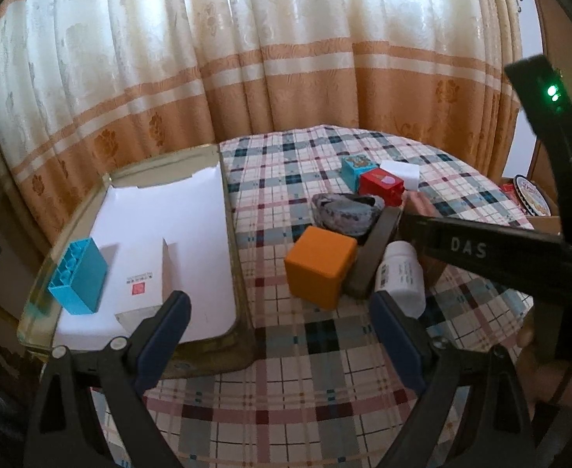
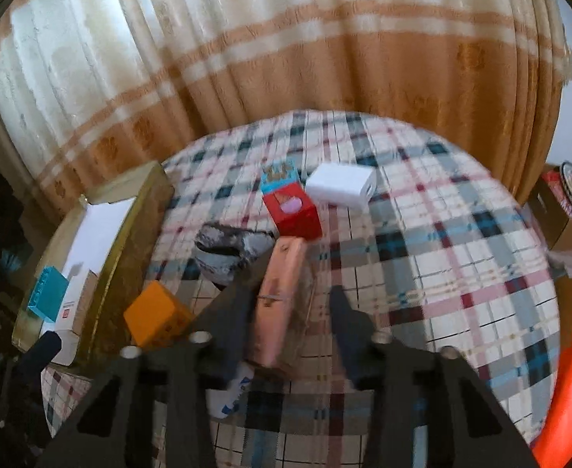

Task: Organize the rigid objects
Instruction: 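Grasp the rose-gold box with the right gripper while the left moves toward the white pill bottle, then grasp the white pill bottle with the left gripper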

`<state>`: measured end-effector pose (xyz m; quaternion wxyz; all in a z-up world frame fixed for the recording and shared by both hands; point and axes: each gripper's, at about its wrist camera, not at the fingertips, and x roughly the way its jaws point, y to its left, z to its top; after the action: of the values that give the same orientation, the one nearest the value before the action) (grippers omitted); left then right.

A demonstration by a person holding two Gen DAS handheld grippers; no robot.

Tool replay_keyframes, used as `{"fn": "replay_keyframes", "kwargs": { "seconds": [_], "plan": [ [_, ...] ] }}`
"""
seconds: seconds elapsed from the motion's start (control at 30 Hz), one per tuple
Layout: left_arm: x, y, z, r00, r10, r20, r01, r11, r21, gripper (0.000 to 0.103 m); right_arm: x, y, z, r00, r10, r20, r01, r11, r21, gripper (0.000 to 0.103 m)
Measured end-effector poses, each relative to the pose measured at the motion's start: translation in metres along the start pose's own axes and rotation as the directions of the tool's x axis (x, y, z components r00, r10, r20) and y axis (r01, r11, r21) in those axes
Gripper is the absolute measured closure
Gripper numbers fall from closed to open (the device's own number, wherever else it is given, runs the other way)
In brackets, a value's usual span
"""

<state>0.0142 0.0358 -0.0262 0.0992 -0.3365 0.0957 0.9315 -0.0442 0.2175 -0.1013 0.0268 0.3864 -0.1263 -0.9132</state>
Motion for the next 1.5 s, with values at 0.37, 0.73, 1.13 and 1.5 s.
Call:
{"fn": "replay_keyframes", "kwargs": {
  "seconds": [0.37,0.73,1.13,1.5],
  "plan": [
    [-0.005,-0.007,0.0,0.999,-0.037,0.017,0.037,0.999,0.016,0.009,-0.01,-0.023,-0.001,1.0,-0.025,0.008,0.025,0.999,0.043,0.083],
    [0.001,-0.049,0.012,0.982,-0.189,-0.006,0.188,0.977,0.103,0.026,-0.032,-0.052,-0.013,0.994,-0.086,0.066,0.082,0.995,0.054,0.084],
    [0.033,-0.077,0.017,0.96,-0.238,-0.151,0.254,0.962,0.103,0.05,-0.032,-0.057,-0.014,0.994,-0.082,0.07,0.078,0.995,0.065,0.084],
    [0.049,-0.063,0.017,0.928,-0.308,-0.209,0.313,0.95,-0.011,0.067,-0.028,-0.057,-0.016,0.995,-0.08,0.051,0.076,0.994,0.072,0.084]
  ]
}}
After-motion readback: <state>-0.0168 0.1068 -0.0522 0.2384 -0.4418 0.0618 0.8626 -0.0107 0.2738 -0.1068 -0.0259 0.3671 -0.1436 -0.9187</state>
